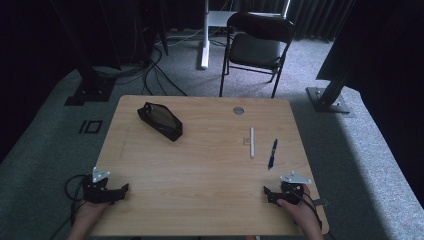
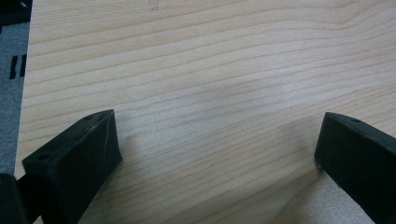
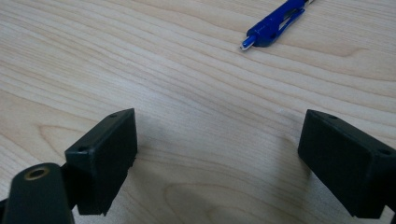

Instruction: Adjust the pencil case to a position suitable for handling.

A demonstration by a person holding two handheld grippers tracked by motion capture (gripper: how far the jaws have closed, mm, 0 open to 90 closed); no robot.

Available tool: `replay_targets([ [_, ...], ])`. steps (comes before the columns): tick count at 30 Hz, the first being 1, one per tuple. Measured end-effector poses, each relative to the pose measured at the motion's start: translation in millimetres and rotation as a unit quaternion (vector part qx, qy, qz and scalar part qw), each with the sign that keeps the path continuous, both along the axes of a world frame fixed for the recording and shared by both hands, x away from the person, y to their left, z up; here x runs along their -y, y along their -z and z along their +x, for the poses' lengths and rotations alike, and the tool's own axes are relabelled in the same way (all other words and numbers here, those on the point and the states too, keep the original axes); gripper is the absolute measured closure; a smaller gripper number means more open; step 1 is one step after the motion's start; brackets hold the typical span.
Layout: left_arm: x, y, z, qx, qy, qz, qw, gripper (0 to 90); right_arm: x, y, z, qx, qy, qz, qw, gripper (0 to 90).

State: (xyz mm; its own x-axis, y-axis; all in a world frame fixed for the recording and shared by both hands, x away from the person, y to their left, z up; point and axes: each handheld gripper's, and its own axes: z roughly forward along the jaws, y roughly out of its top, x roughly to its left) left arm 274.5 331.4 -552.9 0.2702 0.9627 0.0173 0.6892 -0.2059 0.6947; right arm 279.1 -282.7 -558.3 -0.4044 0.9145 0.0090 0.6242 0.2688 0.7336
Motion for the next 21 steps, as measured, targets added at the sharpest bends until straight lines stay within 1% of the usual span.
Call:
replay_targets([
  [11,0.0,0.0,0.0,0.000,0.000,0.000,1.0000,0.4,-0.1,-0.1,1.4,0.000,-0.005,-0.001,1.0000,11.6],
  [17,0.0,0.0,0.0,0.000,0.000,0.000,1.0000,0.4,-4.7,-0.3,2.2,0.001,0.001,-0.001,1.0000,11.7],
  [21,0.0,0.0,0.0,0.000,0.000,0.000,1.0000,0.3,-8.8,-1.7,2.4,0.002,-0.007,0.000,1.0000,11.7],
])
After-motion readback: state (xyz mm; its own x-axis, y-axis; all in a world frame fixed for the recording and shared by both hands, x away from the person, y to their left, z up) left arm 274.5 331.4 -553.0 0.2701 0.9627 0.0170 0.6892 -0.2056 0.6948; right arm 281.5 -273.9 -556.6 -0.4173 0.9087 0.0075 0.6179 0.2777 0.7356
